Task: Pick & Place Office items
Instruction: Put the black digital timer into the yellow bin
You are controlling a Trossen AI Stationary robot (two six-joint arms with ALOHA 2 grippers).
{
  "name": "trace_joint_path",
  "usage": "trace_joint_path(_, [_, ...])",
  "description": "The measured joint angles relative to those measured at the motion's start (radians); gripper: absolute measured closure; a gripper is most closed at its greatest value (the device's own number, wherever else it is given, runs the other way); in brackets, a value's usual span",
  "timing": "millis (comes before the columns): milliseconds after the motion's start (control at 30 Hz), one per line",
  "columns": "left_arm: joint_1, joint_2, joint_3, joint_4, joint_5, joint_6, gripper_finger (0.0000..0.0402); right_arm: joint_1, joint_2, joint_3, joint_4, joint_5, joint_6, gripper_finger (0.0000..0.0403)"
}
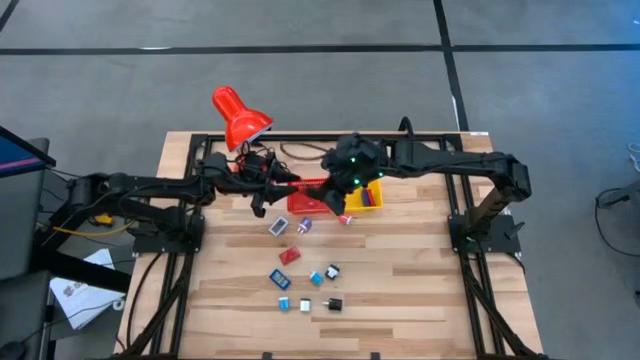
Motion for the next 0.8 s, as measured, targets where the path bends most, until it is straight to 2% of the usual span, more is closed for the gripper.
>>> trace_joint_path(233, [0.000,-0.069,0.001,-0.083,0.003,0.102,0.0158,0.018,-0.002,-0.028,-0.190,0.051,0.056,0.0357])
trace_joint_path(467, [0.000,-0.121,0.001,-0.226,0.003,0.103,0.0134,-0.016,-0.003,-0.042,-0.347,0.097,0.003,0.0349])
trace_joint_path(567, [0.000,-0.131,0.001,-0.246,0.003,0.102,0.0133,-0.034,-0.040,-0.143,-0.282,0.111,0.017,0.0350])
trace_joint_path(667, [0.000,-0.135,0.000,-0.245,0.003,0.098,0.0132,-0.057,-0.111,-0.295,-0.107,0.107,0.080,0.0351])
trace_joint_path(733, [0.000,-0.135,0.000,-0.247,0.003,0.098,0.0132,-0.079,-0.156,-0.394,-0.014,0.116,0.155,0.0351])
trace_joint_path(800, [0.000,-0.135,0.000,-0.246,0.003,0.098,0.0132,-0.097,-0.192,-0.480,0.079,0.179,0.264,0.0351])
